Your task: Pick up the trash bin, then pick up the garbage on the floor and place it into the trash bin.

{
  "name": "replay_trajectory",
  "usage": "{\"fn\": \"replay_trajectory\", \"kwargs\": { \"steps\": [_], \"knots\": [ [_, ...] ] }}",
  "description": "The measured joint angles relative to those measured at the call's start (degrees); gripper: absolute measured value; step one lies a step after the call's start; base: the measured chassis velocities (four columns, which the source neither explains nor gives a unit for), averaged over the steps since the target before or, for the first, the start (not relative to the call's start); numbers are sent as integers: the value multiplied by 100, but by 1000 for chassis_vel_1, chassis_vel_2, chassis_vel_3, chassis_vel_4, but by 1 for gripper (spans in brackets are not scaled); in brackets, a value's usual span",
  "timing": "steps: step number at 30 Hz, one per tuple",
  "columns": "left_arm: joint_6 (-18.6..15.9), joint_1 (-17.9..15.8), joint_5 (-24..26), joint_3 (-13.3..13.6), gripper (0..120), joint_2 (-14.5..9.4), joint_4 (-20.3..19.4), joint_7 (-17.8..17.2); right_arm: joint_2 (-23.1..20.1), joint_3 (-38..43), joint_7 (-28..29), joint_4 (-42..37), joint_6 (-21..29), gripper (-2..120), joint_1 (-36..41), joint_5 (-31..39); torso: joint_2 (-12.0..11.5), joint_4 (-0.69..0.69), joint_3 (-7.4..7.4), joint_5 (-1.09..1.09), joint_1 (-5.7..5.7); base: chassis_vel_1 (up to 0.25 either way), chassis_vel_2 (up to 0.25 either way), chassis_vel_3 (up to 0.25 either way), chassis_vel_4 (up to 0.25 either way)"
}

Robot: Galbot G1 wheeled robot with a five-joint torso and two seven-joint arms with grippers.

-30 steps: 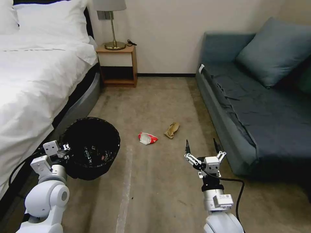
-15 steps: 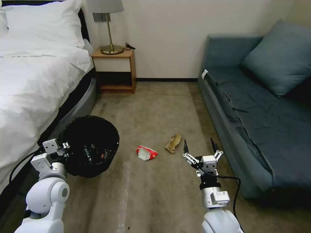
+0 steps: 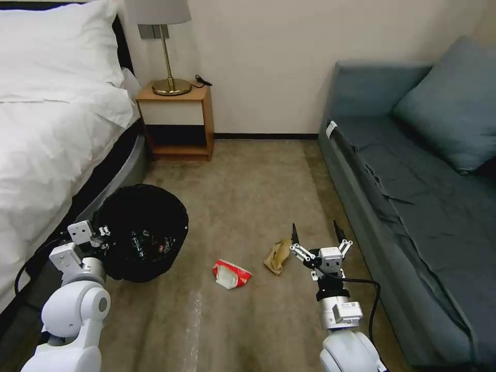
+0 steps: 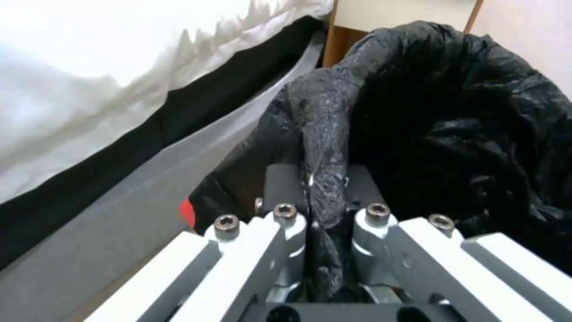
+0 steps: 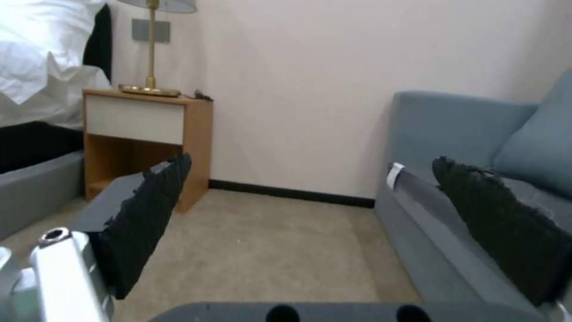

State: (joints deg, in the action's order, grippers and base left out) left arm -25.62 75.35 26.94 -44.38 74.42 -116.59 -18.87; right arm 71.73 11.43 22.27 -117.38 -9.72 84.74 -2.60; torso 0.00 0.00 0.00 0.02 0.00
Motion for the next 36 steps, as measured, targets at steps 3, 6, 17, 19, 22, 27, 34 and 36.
{"fn": "replay_trajectory", "kwargs": {
  "steps": [3,6,17,19,22,27,34,36],
  "knots": [
    [4,7,0,1,5,2,1,0,-1,-8,5,18,0,100,-3,0,0,0,0,-4,0,-164,182,158,-174],
    [12,24,0,-1,5,1,-2,0,1,-29,11,42,0,100,-17,-2,0,0,0,-3,0,-141,128,141,-139],
    [27,65,21,-51,5,-19,-35,2,-64,-172,71,183,100,100,-285,229,0,0,0,-2,0,-47,40,37,-45],
    [27,57,27,-59,5,-18,-36,2,-112,-240,107,213,212,100,-388,368,0,0,-1,-2,0,0,0,0,0],
    [48,24,28,-90,5,-1,-32,3,-336,-710,481,468,874,100,-958,1059,0,0,-1,-2,0,0,0,0,0],
    [114,17,20,-100,5,76,-5,17,-446,-1685,1372,1298,1997,100,-2329,3116,0,2,0,-2,0,0,0,0,0],
    [223,17,3,-192,5,116,97,45,-67,-2626,2628,2936,3193,100,-3591,5680,0,2,0,-3,0,0,0,0,0],
    [239,26,5,-213,5,111,111,52,-9,-2701,2653,3211,3218,100,-3665,5741,0,1,0,-2,0,0,0,0,0]
  ]
}}
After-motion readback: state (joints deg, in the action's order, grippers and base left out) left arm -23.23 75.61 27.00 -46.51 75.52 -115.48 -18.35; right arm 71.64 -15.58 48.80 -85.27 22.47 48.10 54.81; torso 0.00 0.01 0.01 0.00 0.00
